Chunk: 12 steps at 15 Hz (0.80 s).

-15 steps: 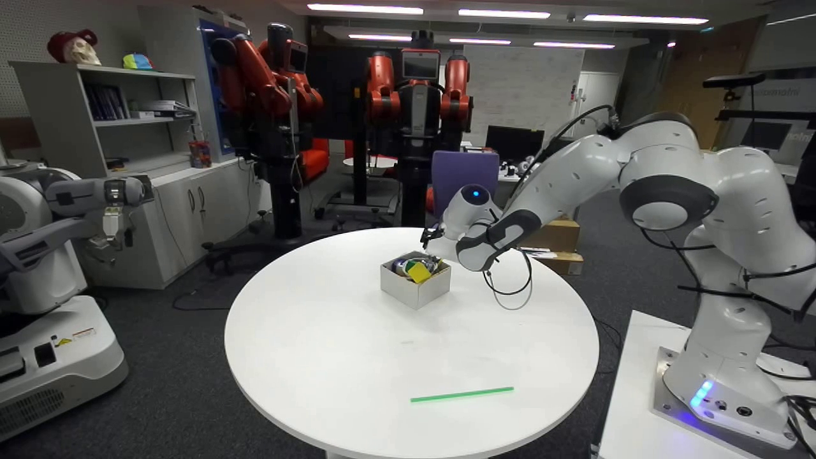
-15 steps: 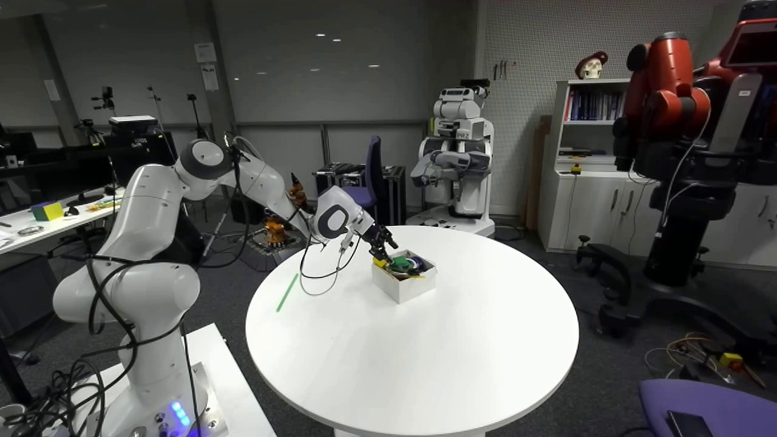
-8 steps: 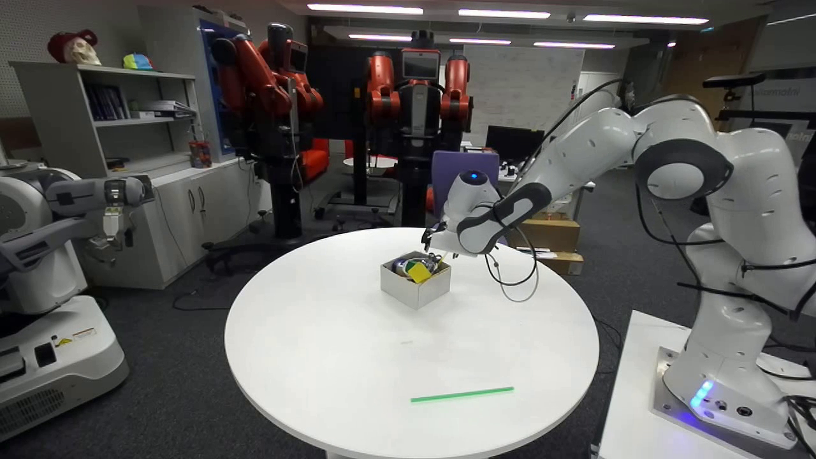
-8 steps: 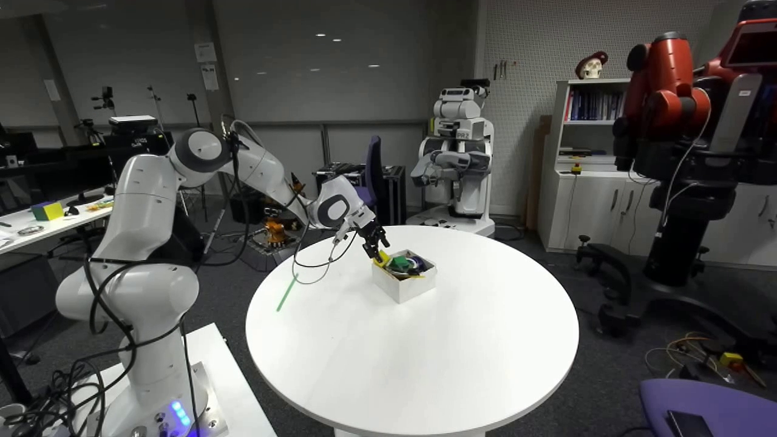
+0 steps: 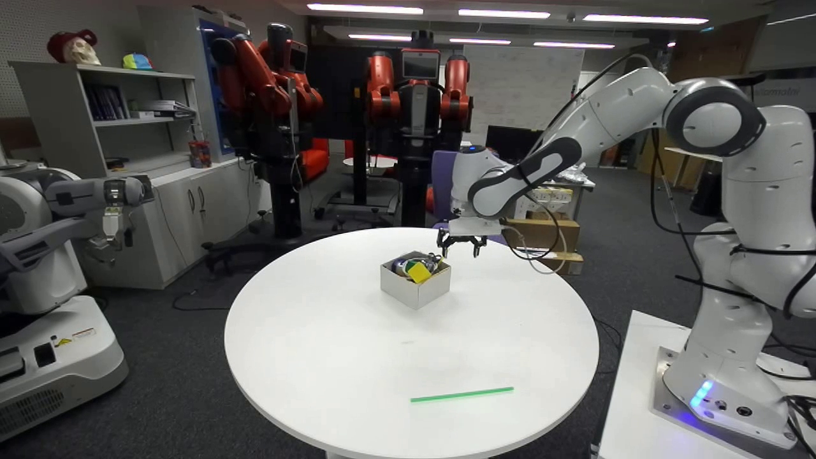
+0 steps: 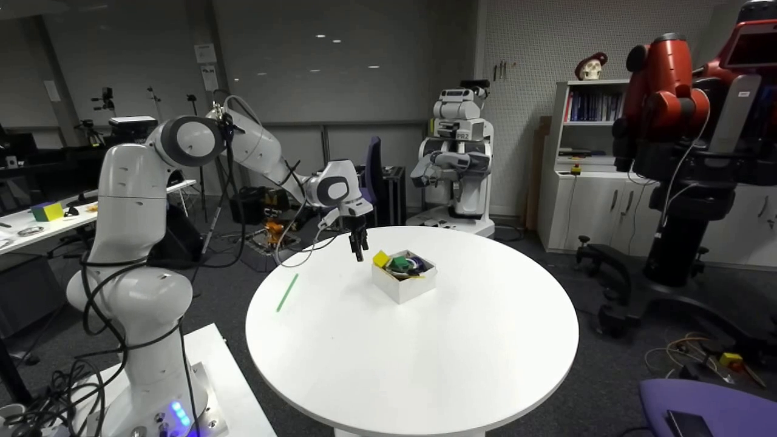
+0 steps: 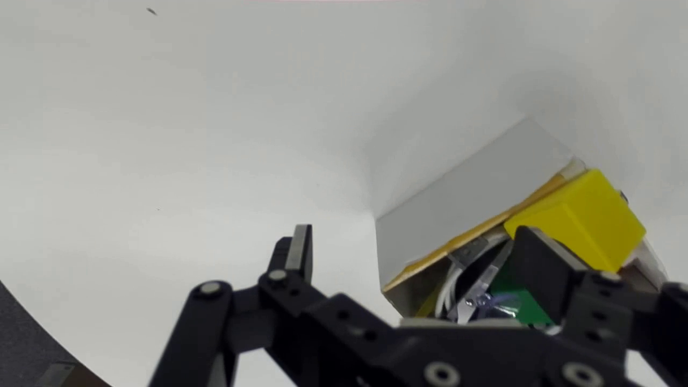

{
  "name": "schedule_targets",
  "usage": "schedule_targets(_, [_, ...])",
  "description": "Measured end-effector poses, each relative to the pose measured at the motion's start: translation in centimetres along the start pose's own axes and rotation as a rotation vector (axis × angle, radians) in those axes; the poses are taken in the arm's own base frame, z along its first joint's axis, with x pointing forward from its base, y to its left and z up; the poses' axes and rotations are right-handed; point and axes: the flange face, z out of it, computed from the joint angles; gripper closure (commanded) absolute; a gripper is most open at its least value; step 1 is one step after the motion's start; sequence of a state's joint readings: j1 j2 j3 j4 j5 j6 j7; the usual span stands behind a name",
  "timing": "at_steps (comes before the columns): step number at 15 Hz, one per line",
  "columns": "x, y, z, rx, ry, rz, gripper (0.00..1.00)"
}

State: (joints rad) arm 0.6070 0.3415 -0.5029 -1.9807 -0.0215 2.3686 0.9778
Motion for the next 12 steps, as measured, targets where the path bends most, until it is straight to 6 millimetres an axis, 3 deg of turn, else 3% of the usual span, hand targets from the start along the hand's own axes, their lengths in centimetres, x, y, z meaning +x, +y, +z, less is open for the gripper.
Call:
schedule_targets(6, [-3.7, 1.4, -1.0, -0.118, -0.203, -0.218, 0.0])
schedule_targets(12, [-7.8, 2.2, -0.9, -0.143, -0.237, -0.397, 0.0])
